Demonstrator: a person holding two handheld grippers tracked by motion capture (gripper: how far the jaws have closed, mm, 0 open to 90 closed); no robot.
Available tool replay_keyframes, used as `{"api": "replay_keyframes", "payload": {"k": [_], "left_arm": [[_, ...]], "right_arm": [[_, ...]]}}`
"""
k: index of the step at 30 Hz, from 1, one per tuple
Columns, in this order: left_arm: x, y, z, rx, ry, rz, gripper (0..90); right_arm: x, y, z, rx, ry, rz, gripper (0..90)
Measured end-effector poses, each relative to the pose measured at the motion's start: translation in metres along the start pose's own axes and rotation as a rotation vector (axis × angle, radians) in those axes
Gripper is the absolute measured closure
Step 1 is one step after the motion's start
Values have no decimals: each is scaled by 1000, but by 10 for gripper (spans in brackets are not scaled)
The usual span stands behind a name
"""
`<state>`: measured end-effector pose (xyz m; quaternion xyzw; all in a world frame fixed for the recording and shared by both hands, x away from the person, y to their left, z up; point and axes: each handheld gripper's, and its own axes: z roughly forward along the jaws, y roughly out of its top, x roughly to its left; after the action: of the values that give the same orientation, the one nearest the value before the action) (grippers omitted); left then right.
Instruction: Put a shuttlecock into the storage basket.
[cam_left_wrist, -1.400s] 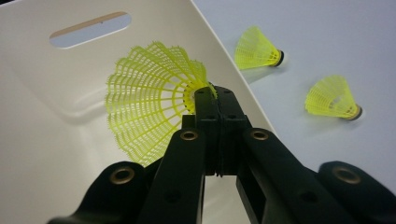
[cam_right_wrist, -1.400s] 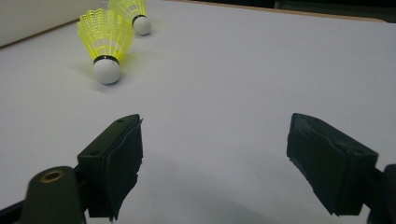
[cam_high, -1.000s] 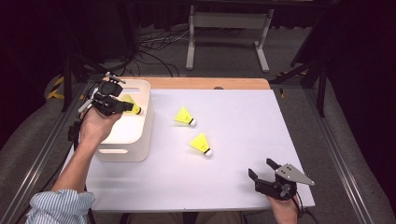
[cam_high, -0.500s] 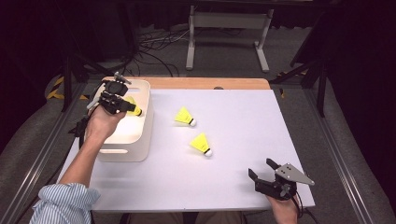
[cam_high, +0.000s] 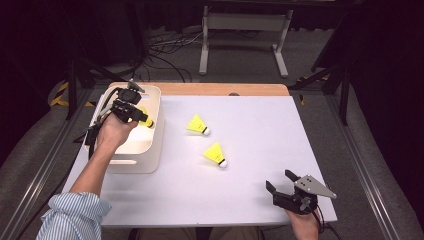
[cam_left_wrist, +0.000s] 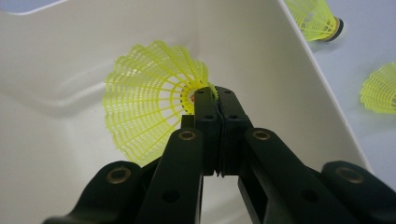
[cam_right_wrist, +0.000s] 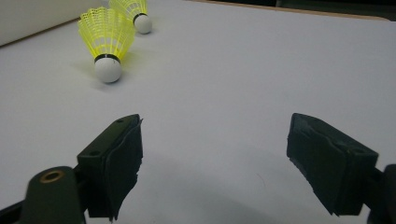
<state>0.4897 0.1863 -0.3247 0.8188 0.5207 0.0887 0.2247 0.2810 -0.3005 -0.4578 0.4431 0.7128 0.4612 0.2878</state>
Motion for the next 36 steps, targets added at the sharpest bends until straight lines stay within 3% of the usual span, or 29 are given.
{"api": "replay_keyframes", "payload": {"k": [6, 12, 17, 26, 36], "left_arm": [[0, 0, 4, 16, -4, 3, 875], [-1, -3, -3, -17, -4, -3, 654], [-4, -6, -10, -31, -7, 0, 565], [-13, -11, -23, -85, -7, 14, 478], [-22, -17, -36, -157, -47, 21, 450]], "right_arm": [[0, 0, 0, 0, 1, 0, 187], [0, 0, 0, 3, 2, -1, 187], [0, 0, 0, 4, 2, -2, 187], [0, 0, 1, 6, 0, -3, 187], [0, 0, 1, 8, -1, -5, 188]]}}
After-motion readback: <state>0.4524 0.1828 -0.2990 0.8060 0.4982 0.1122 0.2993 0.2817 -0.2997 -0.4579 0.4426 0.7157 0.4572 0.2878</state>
